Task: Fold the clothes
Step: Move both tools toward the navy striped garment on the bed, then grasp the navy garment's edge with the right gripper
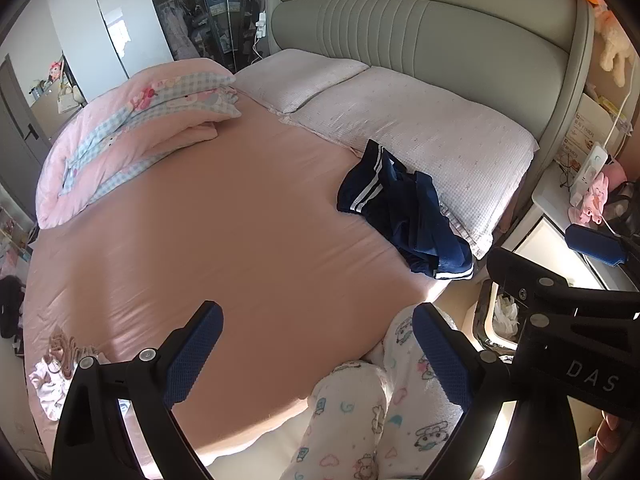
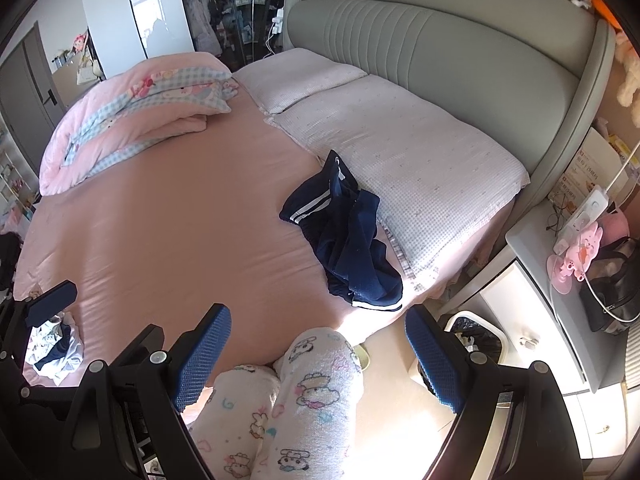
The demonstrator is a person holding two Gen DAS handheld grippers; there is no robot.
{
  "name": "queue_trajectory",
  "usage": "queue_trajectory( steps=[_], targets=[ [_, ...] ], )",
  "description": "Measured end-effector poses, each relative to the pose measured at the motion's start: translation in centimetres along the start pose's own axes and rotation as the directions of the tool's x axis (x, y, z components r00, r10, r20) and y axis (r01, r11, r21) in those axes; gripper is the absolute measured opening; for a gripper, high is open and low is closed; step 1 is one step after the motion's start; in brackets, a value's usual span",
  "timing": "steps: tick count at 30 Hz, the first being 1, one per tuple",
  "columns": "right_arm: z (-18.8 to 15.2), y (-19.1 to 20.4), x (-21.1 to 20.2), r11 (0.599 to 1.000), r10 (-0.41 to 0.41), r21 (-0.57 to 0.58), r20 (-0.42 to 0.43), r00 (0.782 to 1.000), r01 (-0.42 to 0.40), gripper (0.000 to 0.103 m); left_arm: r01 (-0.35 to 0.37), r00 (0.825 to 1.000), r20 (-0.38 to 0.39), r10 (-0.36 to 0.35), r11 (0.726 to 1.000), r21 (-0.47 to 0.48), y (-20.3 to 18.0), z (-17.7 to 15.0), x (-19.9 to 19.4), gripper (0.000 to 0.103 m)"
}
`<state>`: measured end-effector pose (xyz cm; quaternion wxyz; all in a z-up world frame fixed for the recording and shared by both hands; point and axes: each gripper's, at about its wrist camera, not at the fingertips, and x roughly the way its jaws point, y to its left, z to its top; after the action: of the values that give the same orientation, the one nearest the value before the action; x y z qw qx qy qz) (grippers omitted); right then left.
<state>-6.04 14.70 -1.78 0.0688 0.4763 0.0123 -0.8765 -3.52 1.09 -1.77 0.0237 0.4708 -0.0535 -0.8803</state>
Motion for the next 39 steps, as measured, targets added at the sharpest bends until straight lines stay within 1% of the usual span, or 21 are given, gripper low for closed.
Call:
queue_trajectory(
  steps=[3, 9, 14, 18, 22, 26, 33, 39],
  targets=[
    [0.6, -0.4, 1.1, 1.0, 0.008, 0.004, -0.014, 1.0, -0.008, 0.089, -0.001, 1.0, -0.004, 0.001, 1.0, -0.004, -0.2, 0.7, 0.8, 0.097],
    [1.8, -1.2, 3.7, 1.0, 0.016, 0.004, -0.061, 0.998, -0.016, 0.089, -0.004, 0.999, -0.044, 0.004, 1.0, 0.0, -1.1, 2.1, 3.7, 0.097],
    [3.0, -2.4, 6.2, 1.0, 0.013, 0.017, -0.097, 0.995, -0.012, 0.089, 0.016, 0.997, -0.075, -0.015, 1.0, 0.006, -1.7, 3.6, 6.2, 0.097],
    [3.7, -3.4, 8.6, 0.999, 0.003, 0.037, -0.137, 0.991, 0.002, 0.089, 0.041, 0.995, -0.094, -0.041, 0.999, 0.005, -2.2, 4.6, 8.2, 0.097],
    [4.4, -4.3, 10.9, 0.999, -0.006, 0.045, -0.176, 0.984, 0.014, 0.089, 0.049, 0.992, -0.117, -0.047, 0.999, 0.016, -2.7, 5.3, 10.3, 0.097],
    [5.0, -4.8, 13.3, 0.998, 0.003, 0.059, -0.214, 0.977, 0.01, 0.089, 0.059, 0.991, -0.125, -0.057, 0.998, 0.012, -2.9, 5.9, 12.1, 0.097],
    [6.0, -5.7, 16.1, 0.997, 0.016, 0.074, -0.248, 0.969, 0.002, 0.089, 0.081, 0.987, -0.139, -0.081, 0.997, -0.003, -3.1, 6.9, 15.1, 0.097],
    [6.6, -5.9, 18.5, 0.997, 0.015, 0.077, -0.28, 0.96, 0.007, 0.089, 0.082, 0.986, -0.148, -0.081, 0.997, 0.002, -3.3, 7.3, 17.2, 0.097]
  ],
)
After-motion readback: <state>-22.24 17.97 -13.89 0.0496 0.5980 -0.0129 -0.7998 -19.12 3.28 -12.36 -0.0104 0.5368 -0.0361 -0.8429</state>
